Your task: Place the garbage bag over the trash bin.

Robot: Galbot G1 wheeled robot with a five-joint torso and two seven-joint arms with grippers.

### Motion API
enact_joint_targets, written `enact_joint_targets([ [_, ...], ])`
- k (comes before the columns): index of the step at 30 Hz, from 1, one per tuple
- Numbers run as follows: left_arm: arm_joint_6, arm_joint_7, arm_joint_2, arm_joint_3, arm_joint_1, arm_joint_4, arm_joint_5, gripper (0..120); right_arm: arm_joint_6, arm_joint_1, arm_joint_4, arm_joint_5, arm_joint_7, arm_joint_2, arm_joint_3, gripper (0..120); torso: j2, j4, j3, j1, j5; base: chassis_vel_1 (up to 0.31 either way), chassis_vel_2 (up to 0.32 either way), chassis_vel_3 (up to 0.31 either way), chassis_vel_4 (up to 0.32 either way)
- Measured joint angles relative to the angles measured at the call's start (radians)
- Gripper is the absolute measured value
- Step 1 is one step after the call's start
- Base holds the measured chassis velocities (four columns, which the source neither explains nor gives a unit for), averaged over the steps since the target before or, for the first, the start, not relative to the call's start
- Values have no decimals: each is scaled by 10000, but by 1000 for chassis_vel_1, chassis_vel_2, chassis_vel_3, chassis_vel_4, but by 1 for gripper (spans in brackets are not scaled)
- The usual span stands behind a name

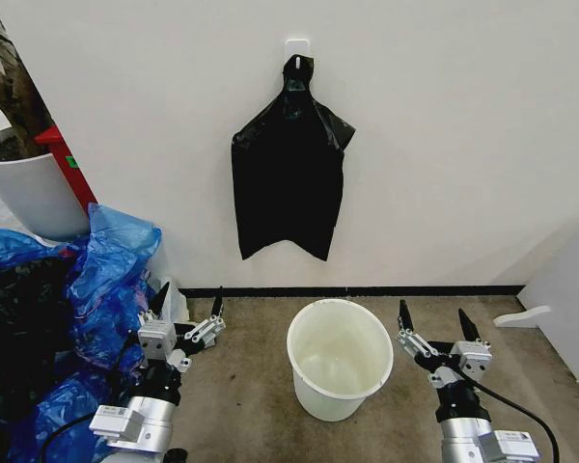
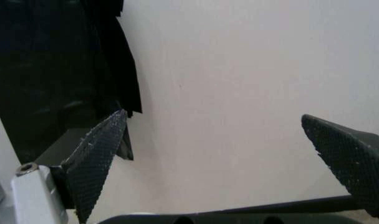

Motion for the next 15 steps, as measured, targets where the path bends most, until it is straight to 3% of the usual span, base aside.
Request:
enact_joint_targets([
  [15,54,-10,-19,-2,-41,-31,-120,100,-256,245,-39,125,-119,-104,-81,100,0,0,0,0,0,0,0,0,0],
])
